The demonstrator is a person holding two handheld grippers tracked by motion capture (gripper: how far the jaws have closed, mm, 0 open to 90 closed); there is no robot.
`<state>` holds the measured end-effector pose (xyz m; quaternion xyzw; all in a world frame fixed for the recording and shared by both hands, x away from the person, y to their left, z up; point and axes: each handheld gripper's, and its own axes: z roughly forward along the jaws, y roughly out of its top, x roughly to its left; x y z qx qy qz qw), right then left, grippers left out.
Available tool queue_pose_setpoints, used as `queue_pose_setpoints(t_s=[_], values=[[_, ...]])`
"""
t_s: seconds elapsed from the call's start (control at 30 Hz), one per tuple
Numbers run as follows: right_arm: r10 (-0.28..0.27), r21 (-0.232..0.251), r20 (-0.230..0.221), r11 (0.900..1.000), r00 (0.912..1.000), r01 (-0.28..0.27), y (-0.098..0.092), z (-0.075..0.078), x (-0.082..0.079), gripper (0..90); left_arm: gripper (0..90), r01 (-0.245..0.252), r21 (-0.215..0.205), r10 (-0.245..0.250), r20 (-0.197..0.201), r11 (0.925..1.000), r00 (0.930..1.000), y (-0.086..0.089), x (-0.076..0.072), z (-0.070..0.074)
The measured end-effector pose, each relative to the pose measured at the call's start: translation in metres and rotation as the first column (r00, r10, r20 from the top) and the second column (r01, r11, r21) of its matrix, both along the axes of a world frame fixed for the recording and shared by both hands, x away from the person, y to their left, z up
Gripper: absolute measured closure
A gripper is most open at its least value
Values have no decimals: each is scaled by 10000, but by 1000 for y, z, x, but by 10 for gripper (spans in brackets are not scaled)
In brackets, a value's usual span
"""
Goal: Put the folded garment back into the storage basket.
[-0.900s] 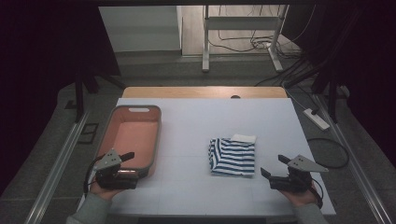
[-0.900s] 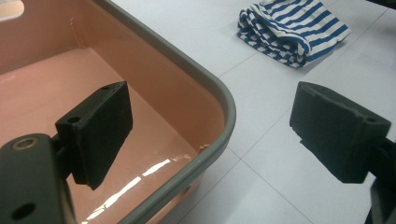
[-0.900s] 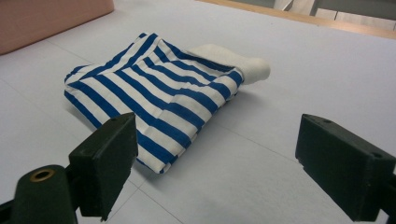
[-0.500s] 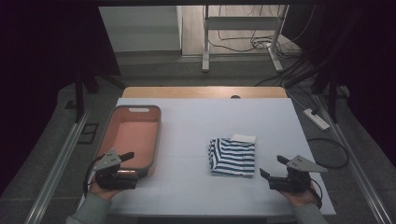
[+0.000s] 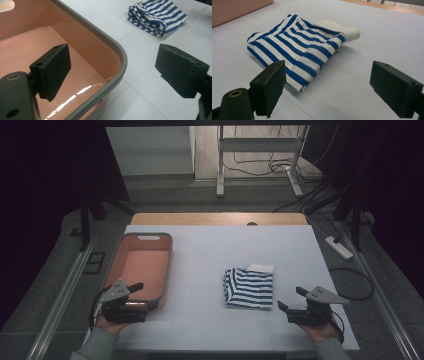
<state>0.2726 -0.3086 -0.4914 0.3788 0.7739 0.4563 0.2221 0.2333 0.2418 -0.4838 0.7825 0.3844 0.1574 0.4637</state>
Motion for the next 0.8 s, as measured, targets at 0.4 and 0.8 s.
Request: queue_pose_setpoints(t_s=[0.4, 0.8], values=[[-203, -25, -43, 9998, 9998, 203, 1, -1, 1, 147, 137, 59, 11, -59, 13, 10000, 10000, -7, 3, 7], [-172, -65, -49, 9998, 9998, 172, 1, -2, 1, 152, 138, 152, 34, -152, -82, 9999, 9999, -14, 7, 12]])
